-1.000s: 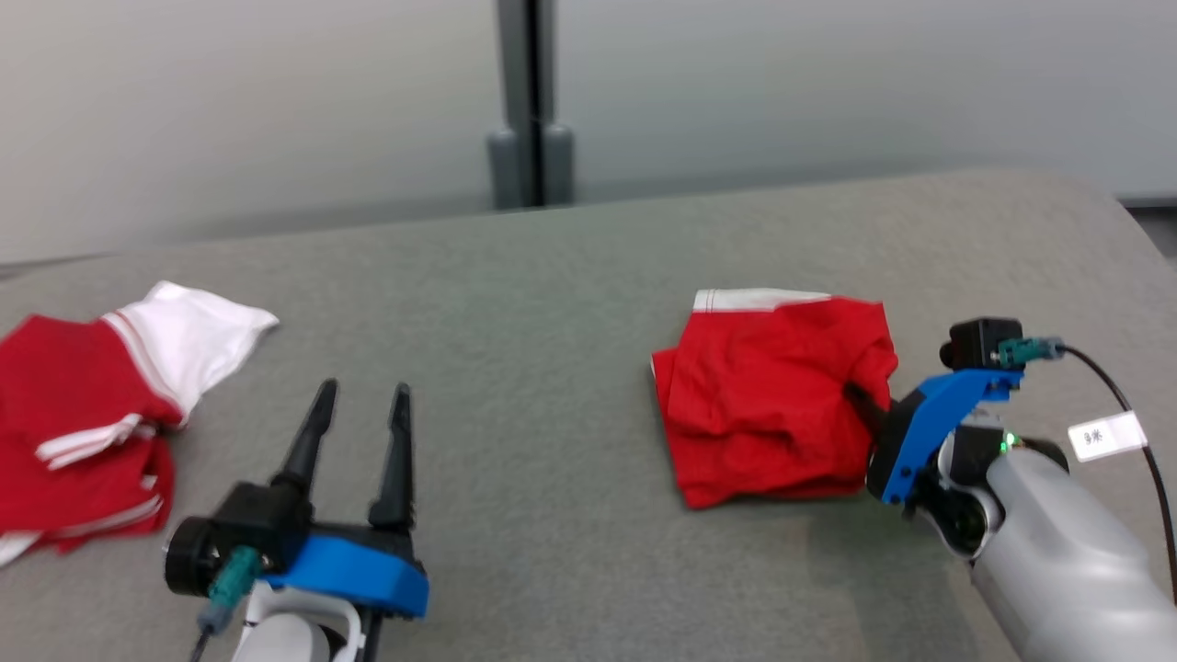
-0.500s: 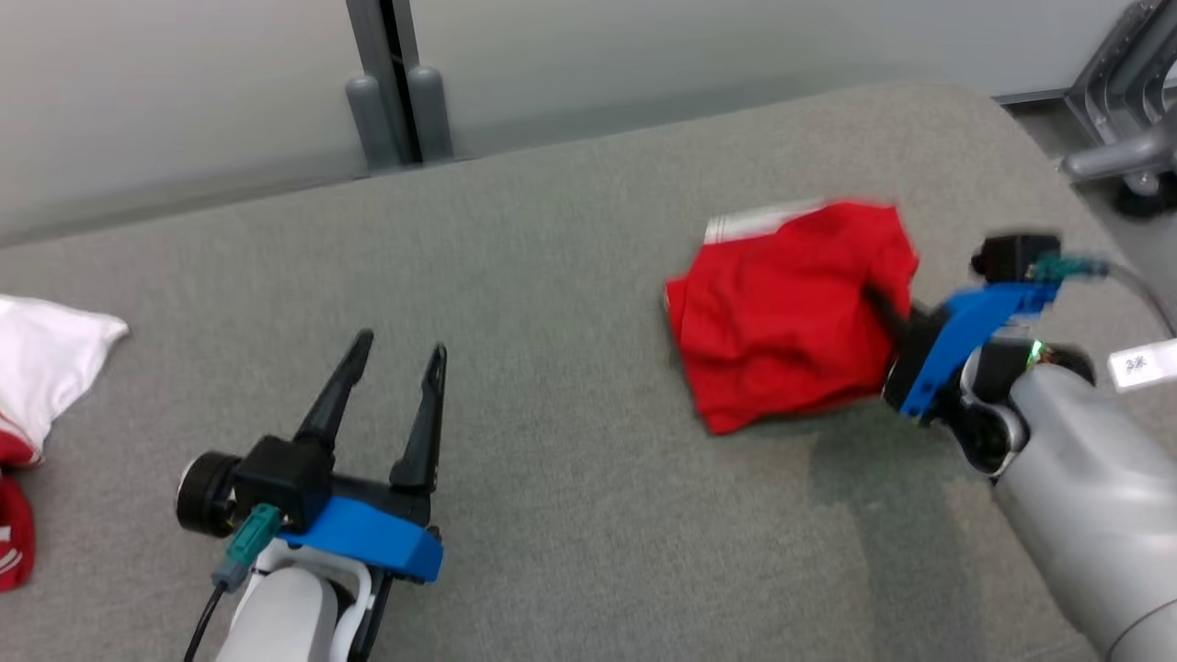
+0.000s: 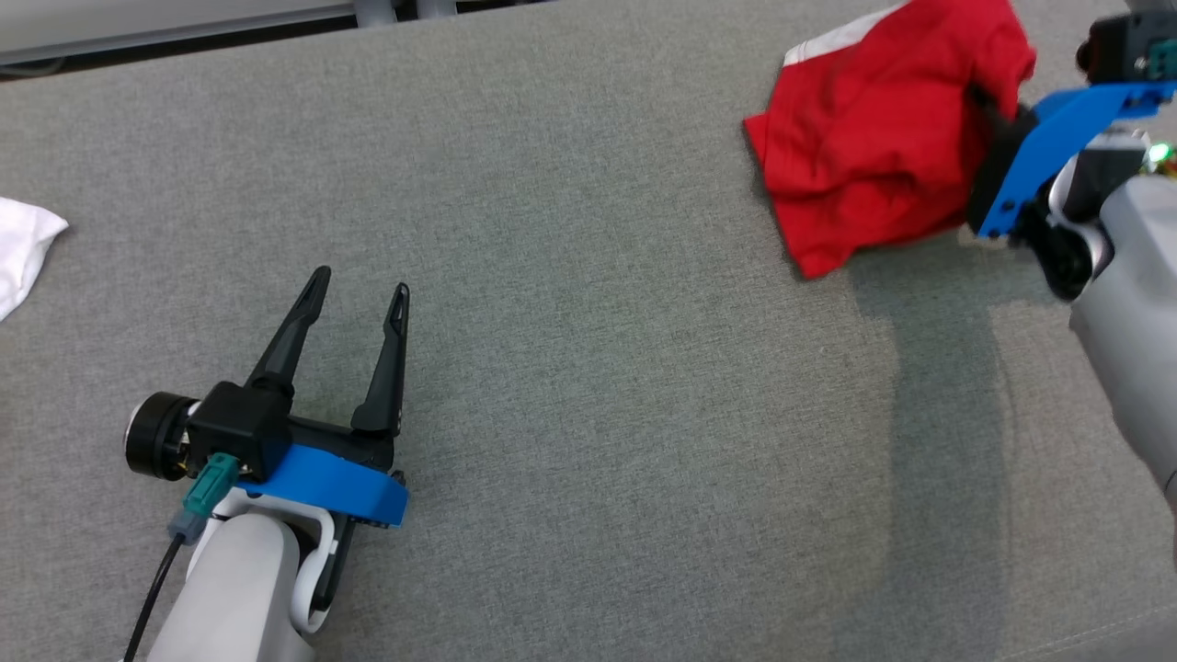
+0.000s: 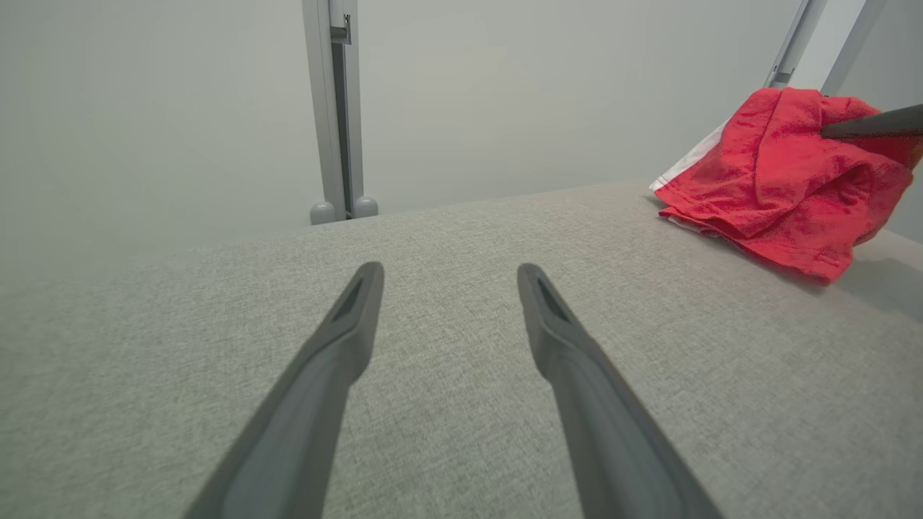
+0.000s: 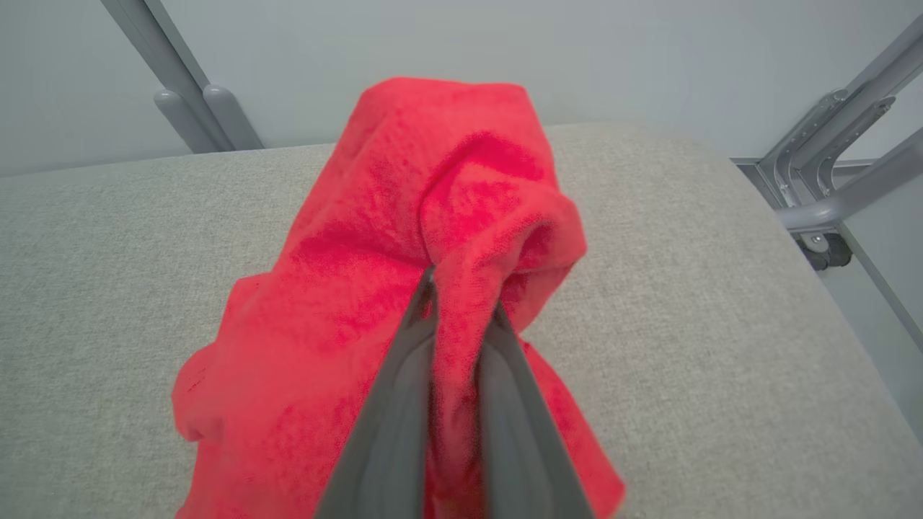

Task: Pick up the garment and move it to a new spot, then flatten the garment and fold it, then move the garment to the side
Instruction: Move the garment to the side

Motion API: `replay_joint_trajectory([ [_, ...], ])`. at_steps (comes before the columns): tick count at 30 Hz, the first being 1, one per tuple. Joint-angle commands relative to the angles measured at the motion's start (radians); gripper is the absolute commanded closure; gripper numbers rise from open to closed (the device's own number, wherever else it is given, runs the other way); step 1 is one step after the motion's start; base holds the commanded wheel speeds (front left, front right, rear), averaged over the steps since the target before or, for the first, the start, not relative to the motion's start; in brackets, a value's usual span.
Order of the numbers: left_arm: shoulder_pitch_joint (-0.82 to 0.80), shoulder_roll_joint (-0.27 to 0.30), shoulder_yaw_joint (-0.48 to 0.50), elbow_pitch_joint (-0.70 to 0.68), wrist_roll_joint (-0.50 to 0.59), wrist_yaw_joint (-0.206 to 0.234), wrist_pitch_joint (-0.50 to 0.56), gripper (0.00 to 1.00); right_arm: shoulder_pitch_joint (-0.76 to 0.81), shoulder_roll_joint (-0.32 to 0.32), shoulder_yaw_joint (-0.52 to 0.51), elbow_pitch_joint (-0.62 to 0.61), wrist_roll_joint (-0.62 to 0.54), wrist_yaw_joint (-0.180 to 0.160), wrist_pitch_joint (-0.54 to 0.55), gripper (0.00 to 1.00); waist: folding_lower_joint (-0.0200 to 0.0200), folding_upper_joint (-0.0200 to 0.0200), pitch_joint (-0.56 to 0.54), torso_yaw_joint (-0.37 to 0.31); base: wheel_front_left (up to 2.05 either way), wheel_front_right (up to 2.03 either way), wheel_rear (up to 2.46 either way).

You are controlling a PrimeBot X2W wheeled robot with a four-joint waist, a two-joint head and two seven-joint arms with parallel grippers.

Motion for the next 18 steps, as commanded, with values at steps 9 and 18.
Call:
replay_joint_trajectory([
  [9,-0.033,0.001,0.0,0.009,-0.013,0.003,-0.002,0.0,-0.069,-0.052,-0.045,0.022,-0.251,0.0,0.039,0.6,-0.0002,-0.0003,0.017,0.004,0.0,0.0,0.0],
  [18,0.0,-0.014,0.013,0.027,-0.029,0.003,-0.002,0.0,-0.017,-0.045,-0.207,0.024,-0.505,0.0,0.043,0.0,-0.0002,-0.0003,-0.053,0.016,0.0,0.0,0.0],
])
